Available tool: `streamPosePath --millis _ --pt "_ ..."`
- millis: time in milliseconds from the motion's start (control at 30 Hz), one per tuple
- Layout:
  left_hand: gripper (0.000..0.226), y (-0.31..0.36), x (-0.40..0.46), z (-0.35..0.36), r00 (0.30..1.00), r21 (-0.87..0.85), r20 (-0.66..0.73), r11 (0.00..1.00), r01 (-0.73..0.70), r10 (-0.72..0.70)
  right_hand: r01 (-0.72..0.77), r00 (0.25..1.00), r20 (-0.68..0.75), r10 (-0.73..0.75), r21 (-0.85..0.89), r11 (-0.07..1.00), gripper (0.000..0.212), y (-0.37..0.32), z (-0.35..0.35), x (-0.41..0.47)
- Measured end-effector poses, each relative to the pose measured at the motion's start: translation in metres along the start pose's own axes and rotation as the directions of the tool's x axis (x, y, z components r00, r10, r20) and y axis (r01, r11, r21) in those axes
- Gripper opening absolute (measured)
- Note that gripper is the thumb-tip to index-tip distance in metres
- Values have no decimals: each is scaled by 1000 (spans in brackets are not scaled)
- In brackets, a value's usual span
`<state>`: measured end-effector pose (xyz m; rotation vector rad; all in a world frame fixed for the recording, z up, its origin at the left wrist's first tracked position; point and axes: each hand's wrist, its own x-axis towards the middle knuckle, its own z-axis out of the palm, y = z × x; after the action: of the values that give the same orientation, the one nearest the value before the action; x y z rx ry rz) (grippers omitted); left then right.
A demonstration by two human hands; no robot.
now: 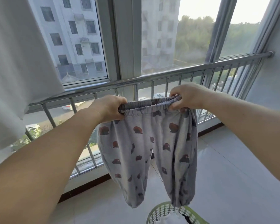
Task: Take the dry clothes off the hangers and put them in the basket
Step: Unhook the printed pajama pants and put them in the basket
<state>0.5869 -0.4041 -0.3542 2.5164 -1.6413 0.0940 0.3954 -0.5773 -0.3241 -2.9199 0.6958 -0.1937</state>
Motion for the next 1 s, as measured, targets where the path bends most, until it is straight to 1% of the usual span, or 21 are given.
streamPosePath --millis 67,133,200,267,333,367,433,500,567,633,733,800,833,900,967,1000 --pt "25 4 2 0 1000 -49 13 999 -4 5 -45 998 -37 45 8 999 17 7 -1 -4" --pt "33 5 2 -2 1000 -149 9 989 7 -6 -86 995 -42 89 78 993 14 13 -1 -9" --pt "38 7 2 -3 999 -269 -33 963 11 -21 -132 991 0 136 228 965 13 18 -2 -14" --pt "38 10 2 -4 996 -399 -81 917 8 -44 -176 984 44 173 391 903 15 21 -3 -17" --pt "39 14 1 -5 991 -544 -100 839 20 -89 -205 977 68 200 531 822 16 25 -5 -18" --pt "40 16 1 -5 989 -623 -94 782 32 -115 -214 974 74 212 595 774 19 27 -6 -19" --pt "45 16 -1 -7 981 -774 -74 631 57 -179 -225 969 85 233 701 677 26 29 -7 -19" --pt "49 17 -2 -10 973 -864 -48 497 74 -227 -214 966 72 249 761 612 31 31 -11 -23" --pt "49 19 -3 -10 964 -903 -6 416 109 -266 -195 960 25 278 773 604 33 31 -12 -25" --pt "38 25 -1 -9 947 -924 21 354 141 -321 -189 936 -66 346 736 651 28 29 -10 -24" --pt "26 43 3 -5 906 -941 99 257 219 -412 -245 852 -231 470 618 747 20 21 -5 -17" --pt "22 59 7 -5 884 -960 160 140 244 -440 -302 801 -296 520 550 779 18 11 -3 -13" --pt "20 68 9 -6 879 -968 182 74 238 -442 -315 790 -307 530 538 782 18 6 -3 -13" --pt "15 84 14 -7 881 -974 213 -22 225 -423 -277 814 -270 515 599 752 25 -3 0 -10" --pt "12 97 17 -8 890 -975 219 -61 213 -400 -203 857 -220 467 688 697 31 -14 4 -10" --pt "11 103 17 -9 897 -976 215 -66 206 -385 -182 874 -208 439 697 693 32 -19 5 -11"
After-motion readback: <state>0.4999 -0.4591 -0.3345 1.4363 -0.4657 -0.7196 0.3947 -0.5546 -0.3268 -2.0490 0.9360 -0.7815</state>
